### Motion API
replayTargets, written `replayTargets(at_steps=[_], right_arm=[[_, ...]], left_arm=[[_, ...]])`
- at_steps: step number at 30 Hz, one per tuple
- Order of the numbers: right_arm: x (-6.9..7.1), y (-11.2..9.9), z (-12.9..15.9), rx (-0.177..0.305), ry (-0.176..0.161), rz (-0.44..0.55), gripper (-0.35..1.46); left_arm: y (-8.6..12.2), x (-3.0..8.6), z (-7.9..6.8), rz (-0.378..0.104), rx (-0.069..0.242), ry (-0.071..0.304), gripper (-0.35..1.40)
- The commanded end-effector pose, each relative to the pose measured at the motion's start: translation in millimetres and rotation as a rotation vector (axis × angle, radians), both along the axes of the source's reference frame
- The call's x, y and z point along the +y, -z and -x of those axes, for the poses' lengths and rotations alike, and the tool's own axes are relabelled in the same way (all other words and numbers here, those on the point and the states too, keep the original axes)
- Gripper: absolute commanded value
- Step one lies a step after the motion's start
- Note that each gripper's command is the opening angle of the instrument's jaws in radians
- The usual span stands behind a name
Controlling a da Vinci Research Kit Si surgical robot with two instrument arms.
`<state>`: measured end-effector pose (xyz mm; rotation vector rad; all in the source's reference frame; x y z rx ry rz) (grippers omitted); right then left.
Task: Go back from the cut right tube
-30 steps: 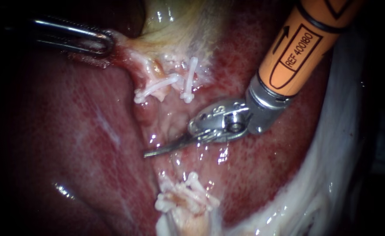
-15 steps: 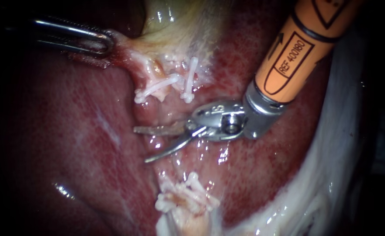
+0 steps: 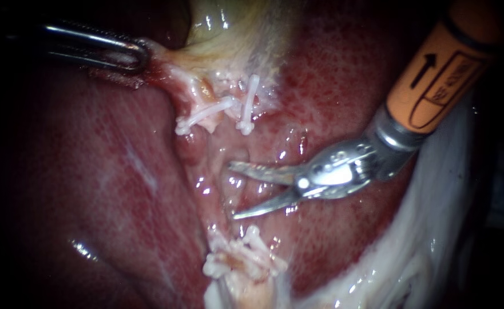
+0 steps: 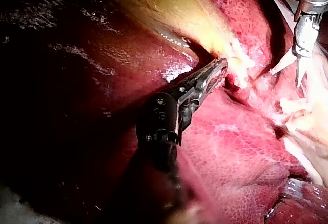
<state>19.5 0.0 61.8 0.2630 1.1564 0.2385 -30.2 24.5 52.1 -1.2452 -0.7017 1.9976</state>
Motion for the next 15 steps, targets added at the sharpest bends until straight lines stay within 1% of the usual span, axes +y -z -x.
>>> replayTargets(at_steps=[1, 3, 5, 6, 8, 10, 12, 15], right_arm=[[0.1, 0.2, 1.0, -0.048, 0.026, 0.034, 1.45], [0.4, 0.4, 2.4, -0.11, 0.058, 0.077, 1.45], [1.1, 0.8, 3.9, -0.171, 0.076, 0.101, 1.45], [1.4, 1.0, 4.4, -0.193, 0.081, 0.108, 1.45], [2.3, 1.4, 5.6, -0.237, 0.081, 0.108, 1.45], [2.9, 1.6, 6.3, -0.26, 0.079, 0.118, 1.45], [3.5, 1.9, 6.9, -0.277, 0.065, 0.121, 1.45], [3.9, 2.2, 7.3, -0.282, 0.068, 0.116, 1.45]], left_arm=[[0.0, 0.0, 0.0, 0.0, 0.0, 0.0, -0.35], [0.0, -0.1, 0.0, 0.0, 0.0, 0.0, -0.35], [-0.1, -0.1, 0.0, 0.001, 0.0, 0.0, -0.35], [-0.1, -0.1, 0.0, 0.001, 0.0, 0.0, -0.35], [-0.3, -0.2, 0.1, 0.002, 0.001, 0.0, -0.35], [-0.4, -0.3, 0.1, 0.003, 0.001, 0.001, -0.35], [-0.7, -0.4, 0.2, 0.004, 0.002, 0.001, -0.35], [-1.1, -0.6, 0.5, 0.007, 0.003, 0.002, -0.35]])
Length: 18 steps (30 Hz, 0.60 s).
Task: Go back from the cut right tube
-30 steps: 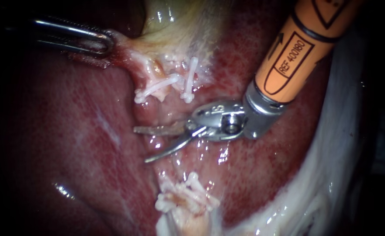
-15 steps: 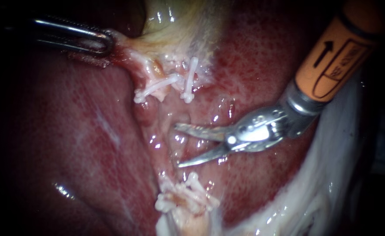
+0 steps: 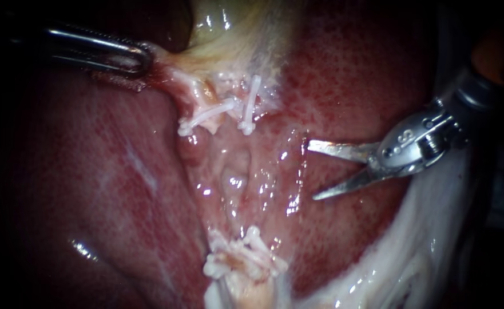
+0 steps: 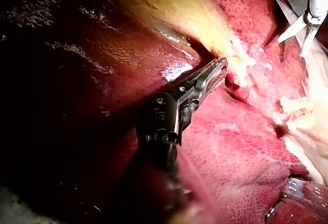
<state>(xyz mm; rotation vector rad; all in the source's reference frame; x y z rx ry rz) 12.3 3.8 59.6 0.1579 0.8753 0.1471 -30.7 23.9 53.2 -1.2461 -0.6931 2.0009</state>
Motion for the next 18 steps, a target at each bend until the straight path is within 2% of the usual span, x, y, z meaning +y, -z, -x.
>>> replayTargets(at_steps=[1, 5, 12, 15, 18], right_arm=[[0.0, 0.0, 0.0, 0.005, 0.012, -0.002, 1.45], [-0.2, 0.0, 0.2, 0.043, 0.052, -0.045, 1.45], [-0.2, 0.0, 0.2, 0.044, 0.053, -0.045, 1.45], [-0.2, 0.0, 0.3, 0.044, 0.054, -0.045, 1.45], [-0.2, 0.0, 0.3, 0.044, 0.054, -0.045, 1.45]], left_arm=[[-0.1, -0.1, 0.2, 0.003, 0.003, 0.003, -0.35], [-1.1, -0.6, 1.0, 0.005, 0.001, -0.002, -0.35], [-5.0, -2.5, 3.4, 0.007, 0.019, -0.05, -0.35], [-6.1, -2.9, 3.7, 0.003, 0.024, -0.06, -0.35], [-6.3, -2.9, 3.7, 0.003, 0.027, -0.062, -0.35]])
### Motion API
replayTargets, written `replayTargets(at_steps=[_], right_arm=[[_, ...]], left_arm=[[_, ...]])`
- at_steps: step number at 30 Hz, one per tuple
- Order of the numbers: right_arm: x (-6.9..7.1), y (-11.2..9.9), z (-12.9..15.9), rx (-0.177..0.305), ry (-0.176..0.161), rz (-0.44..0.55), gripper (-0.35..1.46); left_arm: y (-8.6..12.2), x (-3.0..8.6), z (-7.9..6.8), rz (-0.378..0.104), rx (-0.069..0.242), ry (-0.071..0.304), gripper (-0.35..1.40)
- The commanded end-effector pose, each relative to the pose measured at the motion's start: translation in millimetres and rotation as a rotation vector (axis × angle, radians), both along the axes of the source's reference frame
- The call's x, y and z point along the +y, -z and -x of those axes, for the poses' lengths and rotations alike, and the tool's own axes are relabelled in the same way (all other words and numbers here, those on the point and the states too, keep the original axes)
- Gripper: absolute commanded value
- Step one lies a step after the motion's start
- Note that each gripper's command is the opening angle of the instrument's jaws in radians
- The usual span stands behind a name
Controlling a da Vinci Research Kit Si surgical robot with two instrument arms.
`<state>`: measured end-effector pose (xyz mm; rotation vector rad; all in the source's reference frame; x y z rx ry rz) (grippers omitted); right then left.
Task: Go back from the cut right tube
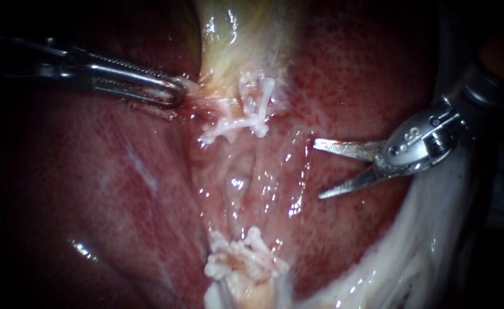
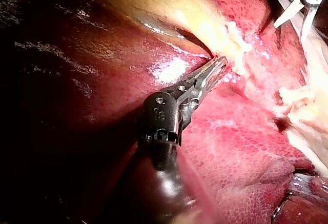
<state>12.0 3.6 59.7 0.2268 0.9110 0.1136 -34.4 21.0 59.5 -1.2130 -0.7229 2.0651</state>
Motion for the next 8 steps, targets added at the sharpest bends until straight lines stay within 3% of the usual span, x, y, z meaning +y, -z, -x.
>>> replayTargets(at_steps=[1, 8], right_arm=[[0.0, 0.0, 0.1, 0.0, 0.0, 0.0, 1.45], [-0.1, 0.1, 0.0, 0.007, 0.008, -0.007, 1.45]], left_arm=[[0.0, 0.1, 0.0, -0.001, 0.001, -0.001, -0.35], [0.5, 0.3, -0.2, -0.004, -0.001, -0.003, -0.35]])
